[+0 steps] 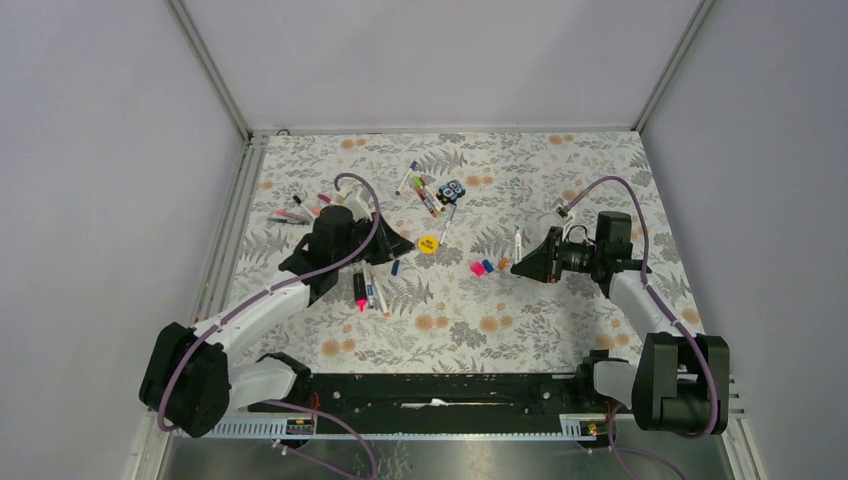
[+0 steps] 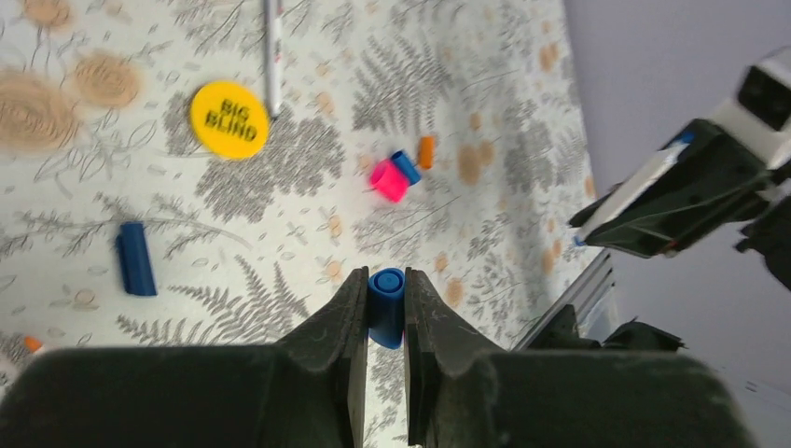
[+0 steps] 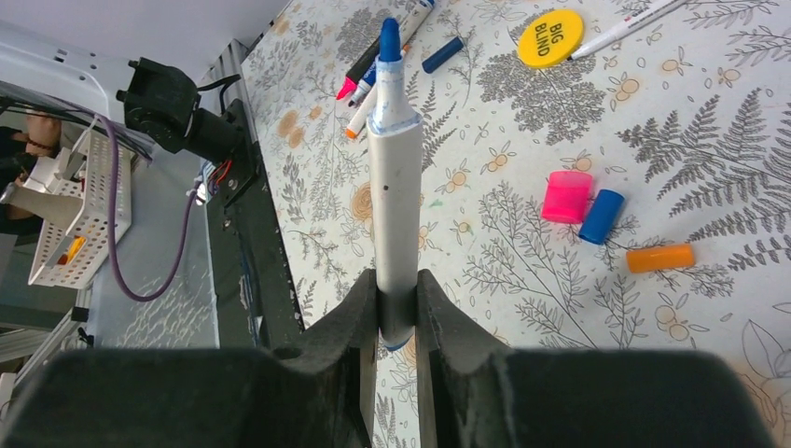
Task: Open the pen caps
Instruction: Place the pen cap at the center of the board.
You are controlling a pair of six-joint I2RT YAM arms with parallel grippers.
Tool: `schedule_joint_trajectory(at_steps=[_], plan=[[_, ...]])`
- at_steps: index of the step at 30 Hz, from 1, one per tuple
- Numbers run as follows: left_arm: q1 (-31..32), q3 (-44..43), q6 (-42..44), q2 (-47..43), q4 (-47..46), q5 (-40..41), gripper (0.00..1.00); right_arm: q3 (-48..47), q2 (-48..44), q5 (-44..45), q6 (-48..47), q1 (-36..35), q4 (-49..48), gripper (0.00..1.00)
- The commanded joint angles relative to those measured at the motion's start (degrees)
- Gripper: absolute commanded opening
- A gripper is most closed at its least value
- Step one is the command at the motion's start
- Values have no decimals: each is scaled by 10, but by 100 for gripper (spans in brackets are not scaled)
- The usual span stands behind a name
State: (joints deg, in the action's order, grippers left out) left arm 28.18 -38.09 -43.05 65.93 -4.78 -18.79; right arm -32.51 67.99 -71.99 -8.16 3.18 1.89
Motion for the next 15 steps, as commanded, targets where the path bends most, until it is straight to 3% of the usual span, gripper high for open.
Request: schedule_joint_trajectory(at_steps=[1, 15], plan=[[2, -22, 19, 44, 44, 28, 0, -18, -5, 5, -22, 12, 9, 0], [44, -151, 75, 250, 181, 113, 4, -16, -1, -2, -23, 24, 8, 0]])
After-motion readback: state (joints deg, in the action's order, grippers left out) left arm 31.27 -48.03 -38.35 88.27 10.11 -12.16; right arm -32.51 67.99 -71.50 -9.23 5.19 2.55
